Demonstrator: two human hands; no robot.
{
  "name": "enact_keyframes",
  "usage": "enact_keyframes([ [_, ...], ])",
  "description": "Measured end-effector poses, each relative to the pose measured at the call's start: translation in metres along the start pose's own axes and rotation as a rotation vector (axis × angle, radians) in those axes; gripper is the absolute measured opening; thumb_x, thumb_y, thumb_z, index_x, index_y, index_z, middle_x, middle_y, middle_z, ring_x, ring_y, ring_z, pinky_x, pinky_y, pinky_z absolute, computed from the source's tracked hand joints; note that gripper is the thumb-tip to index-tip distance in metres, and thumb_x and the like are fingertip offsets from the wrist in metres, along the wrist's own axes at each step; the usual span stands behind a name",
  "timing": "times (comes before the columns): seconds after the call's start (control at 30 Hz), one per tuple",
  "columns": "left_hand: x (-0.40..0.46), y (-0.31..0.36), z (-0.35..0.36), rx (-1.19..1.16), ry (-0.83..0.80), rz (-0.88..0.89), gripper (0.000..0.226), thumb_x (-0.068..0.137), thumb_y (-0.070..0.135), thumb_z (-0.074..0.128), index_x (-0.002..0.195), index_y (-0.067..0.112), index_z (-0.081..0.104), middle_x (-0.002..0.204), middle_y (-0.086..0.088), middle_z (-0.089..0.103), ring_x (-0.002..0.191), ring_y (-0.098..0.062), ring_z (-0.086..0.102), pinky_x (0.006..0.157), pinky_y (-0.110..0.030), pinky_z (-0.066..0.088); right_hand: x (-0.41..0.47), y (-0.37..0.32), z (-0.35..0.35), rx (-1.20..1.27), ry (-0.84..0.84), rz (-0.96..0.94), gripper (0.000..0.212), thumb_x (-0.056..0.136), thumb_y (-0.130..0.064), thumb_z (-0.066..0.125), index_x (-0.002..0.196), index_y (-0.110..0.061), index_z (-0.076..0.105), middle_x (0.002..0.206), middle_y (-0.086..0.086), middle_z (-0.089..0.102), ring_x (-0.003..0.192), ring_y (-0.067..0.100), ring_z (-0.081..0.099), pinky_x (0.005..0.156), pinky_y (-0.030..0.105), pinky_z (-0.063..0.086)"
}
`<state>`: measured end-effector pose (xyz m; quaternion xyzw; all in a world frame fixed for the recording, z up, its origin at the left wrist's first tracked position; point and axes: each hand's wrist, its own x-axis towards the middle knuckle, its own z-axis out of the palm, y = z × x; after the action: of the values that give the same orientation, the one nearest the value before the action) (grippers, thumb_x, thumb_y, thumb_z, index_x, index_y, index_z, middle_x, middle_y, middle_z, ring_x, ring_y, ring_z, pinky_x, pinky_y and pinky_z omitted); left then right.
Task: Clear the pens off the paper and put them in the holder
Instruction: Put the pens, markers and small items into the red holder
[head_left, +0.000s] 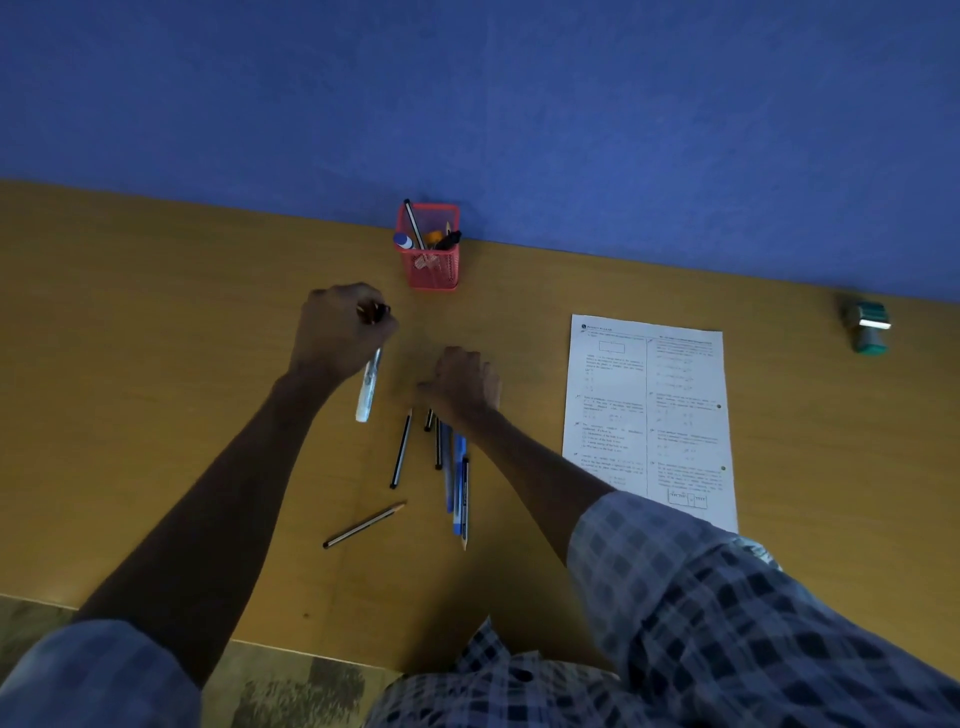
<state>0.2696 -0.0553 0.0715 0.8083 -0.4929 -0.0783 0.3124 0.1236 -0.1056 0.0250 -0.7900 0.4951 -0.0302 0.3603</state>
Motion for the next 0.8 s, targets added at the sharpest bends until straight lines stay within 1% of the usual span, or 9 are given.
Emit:
enact_keyframes([
  [0.1, 0.014, 0.011, -0.011, -0.087, 0.09, 0.003, 0.016, 0.076, 0.02, 0.068, 0.088, 0.012, 0.074, 0.078, 0.001, 0.073, 0.067, -0.01, 0.068, 0.073, -0.024, 0.055, 0.005, -0.003, -0.012, 0.11, 0.025, -0.042, 0.024, 0.067, -0.029, 0.073, 0.084, -0.013, 0.064, 0.087, 0.006, 0.069, 0.079, 0.028, 0.066, 0.068, 0.037, 0.056],
  [0.2, 0.03, 0.022, -0.023, -0.18, 0.211, 0.001, 0.018, 0.076, 0.022, 0.065, 0.087, 0.012, 0.073, 0.077, 0.006, 0.069, 0.062, 0.007, 0.063, 0.069, -0.009, 0.05, 0.009, -0.012, -0.029, 0.21, 0.097, -0.135, 0.021, 0.067, -0.024, 0.073, 0.084, -0.015, 0.064, 0.077, 0.0, 0.068, 0.07, 0.018, 0.065, 0.062, 0.033, 0.055],
  [0.27, 0.041, 0.031, -0.032, -0.226, 0.292, 0.006, 0.019, 0.076, 0.022, 0.065, 0.088, 0.011, 0.072, 0.078, 0.007, 0.068, 0.063, 0.011, 0.062, 0.068, -0.005, 0.048, 0.013, -0.02, -0.041, 0.278, 0.17, -0.2, 0.017, 0.069, -0.018, 0.072, 0.084, -0.014, 0.065, 0.074, -0.001, 0.069, 0.066, 0.014, 0.065, 0.06, 0.028, 0.053],
  [0.33, 0.052, 0.039, -0.041, -0.281, 0.35, 0.017, 0.018, 0.076, 0.023, 0.065, 0.089, 0.013, 0.071, 0.08, 0.007, 0.069, 0.067, 0.003, 0.066, 0.068, -0.012, 0.052, 0.019, -0.029, -0.057, 0.304, 0.252, -0.252, 0.011, 0.072, -0.016, 0.07, 0.082, -0.014, 0.067, 0.073, -0.001, 0.07, 0.065, 0.013, 0.065, 0.06, 0.027, 0.052],
  [0.4, 0.062, 0.048, -0.05, -0.362, 0.391, 0.031, 0.013, 0.075, 0.021, 0.065, 0.088, 0.02, 0.067, 0.079, 0.005, 0.069, 0.071, -0.009, 0.07, 0.065, -0.02, 0.055, 0.026, -0.037, -0.075, 0.335, 0.321, -0.265, 0.009, 0.076, -0.019, 0.071, 0.083, -0.015, 0.069, 0.077, -0.002, 0.073, 0.071, 0.012, 0.068, 0.064, 0.028, 0.053],
  [0.47, 0.071, 0.056, -0.056, -0.421, 0.432, 0.072, 0.011, 0.077, 0.019, 0.065, 0.088, 0.022, 0.063, 0.081, 0.002, 0.068, 0.073, -0.015, 0.071, 0.062, -0.023, 0.056, 0.034, -0.043, -0.092, 0.383, 0.376, -0.273, 0.011, 0.077, -0.023, 0.072, 0.083, -0.015, 0.07, 0.078, -0.003, 0.074, 0.072, 0.011, 0.068, 0.063, 0.026, 0.051],
  [0.53, 0.08, 0.063, -0.059, -0.452, 0.455, 0.135, 0.013, 0.079, 0.018, 0.066, 0.09, 0.021, 0.06, 0.083, 0.002, 0.067, 0.077, -0.018, 0.071, 0.065, -0.023, 0.056, 0.041, -0.046, -0.107, 0.4, 0.447, -0.279, 0.01, 0.076, -0.021, 0.071, 0.081, -0.014, 0.069, 0.076, -0.004, 0.072, 0.07, 0.01, 0.065, 0.061, 0.025, 0.049],
  [0.67, 0.097, 0.069, -0.055, -0.496, 0.452, 0.172, 0.014, 0.081, 0.017, 0.067, 0.093, 0.017, 0.059, 0.088, -0.002, 0.066, 0.083, -0.02, 0.07, 0.072, -0.027, 0.058, 0.06, -0.048, -0.125, 0.329, 0.534, -0.274, 0.006, 0.081, -0.017, 0.065, 0.085, -0.015, 0.069, 0.081, -0.003, 0.072, 0.079, 0.015, 0.067, 0.069, 0.036, 0.055],
  [0.8, 0.111, 0.065, -0.037, -0.433, 0.361, 0.16, 0.013, 0.083, 0.017, 0.066, 0.092, 0.016, 0.057, 0.084, 0.0, 0.064, 0.082, -0.019, 0.072, 0.075, -0.038, 0.06, 0.078, -0.051, -0.128, 0.175, 0.566, -0.297, 0.012, 0.088, -0.021, 0.059, 0.09, -0.016, 0.071, 0.087, -0.002, 0.073, 0.082, 0.017, 0.067, 0.068, 0.035, 0.056],
])
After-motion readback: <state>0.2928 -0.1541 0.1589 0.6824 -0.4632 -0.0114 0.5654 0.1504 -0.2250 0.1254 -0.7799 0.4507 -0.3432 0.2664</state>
